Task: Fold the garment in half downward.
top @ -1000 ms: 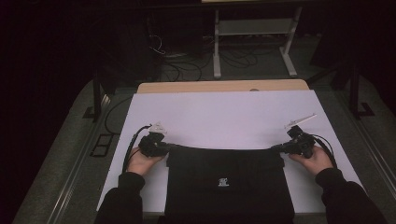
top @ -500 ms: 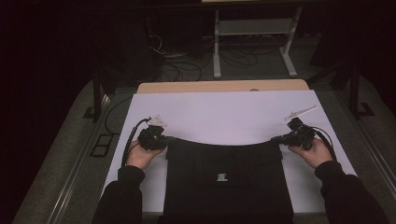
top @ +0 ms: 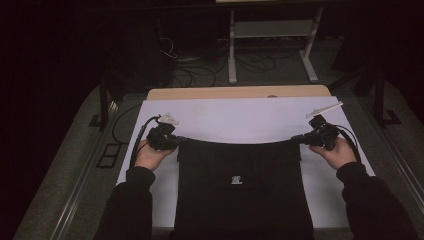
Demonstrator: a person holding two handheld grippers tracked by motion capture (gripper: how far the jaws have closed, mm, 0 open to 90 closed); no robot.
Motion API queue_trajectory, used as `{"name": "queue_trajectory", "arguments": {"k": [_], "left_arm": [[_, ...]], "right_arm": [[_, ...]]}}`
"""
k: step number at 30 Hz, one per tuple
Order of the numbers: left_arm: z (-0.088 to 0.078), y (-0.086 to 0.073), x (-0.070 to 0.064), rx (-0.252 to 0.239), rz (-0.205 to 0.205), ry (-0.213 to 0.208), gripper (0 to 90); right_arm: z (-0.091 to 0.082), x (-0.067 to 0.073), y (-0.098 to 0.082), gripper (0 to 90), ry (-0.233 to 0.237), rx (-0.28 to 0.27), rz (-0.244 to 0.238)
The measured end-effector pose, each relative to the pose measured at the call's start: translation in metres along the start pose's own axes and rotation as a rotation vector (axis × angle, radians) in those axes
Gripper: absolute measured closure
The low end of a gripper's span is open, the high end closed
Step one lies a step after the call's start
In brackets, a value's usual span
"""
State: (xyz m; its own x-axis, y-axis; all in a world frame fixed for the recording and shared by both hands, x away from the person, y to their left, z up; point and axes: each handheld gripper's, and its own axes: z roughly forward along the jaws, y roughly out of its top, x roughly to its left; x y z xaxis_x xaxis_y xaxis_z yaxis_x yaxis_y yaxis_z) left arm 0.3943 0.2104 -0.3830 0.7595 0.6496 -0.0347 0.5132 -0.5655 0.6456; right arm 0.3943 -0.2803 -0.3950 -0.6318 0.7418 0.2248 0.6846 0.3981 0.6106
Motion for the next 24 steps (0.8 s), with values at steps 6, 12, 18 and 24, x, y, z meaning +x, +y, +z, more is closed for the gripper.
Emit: {"name": "queue_trajectory", "arguments": {"k": [6,12,18,24], "left_arm": [[-0.008,0.01,-0.001,-0.006,0.022,0.018,84.4],[-0.012,0.025,0.0,0.0,0.029,0.041,84.4],[-0.01,0.035,0.003,0.014,0.036,0.055,84.3],[-0.006,0.042,0.015,0.018,0.029,0.071,84.3]], "right_arm": [[-0.008,0.002,0.009,86.4,-0.02,-0.007,-0.014],[-0.014,0.002,0.02,86.3,-0.048,-0.019,-0.021],[-0.015,-0.002,0.033,86.3,-0.071,-0.019,-0.016],[-0.014,-0.005,0.044,86.1,-0.091,-0.038,-0.002]]}}
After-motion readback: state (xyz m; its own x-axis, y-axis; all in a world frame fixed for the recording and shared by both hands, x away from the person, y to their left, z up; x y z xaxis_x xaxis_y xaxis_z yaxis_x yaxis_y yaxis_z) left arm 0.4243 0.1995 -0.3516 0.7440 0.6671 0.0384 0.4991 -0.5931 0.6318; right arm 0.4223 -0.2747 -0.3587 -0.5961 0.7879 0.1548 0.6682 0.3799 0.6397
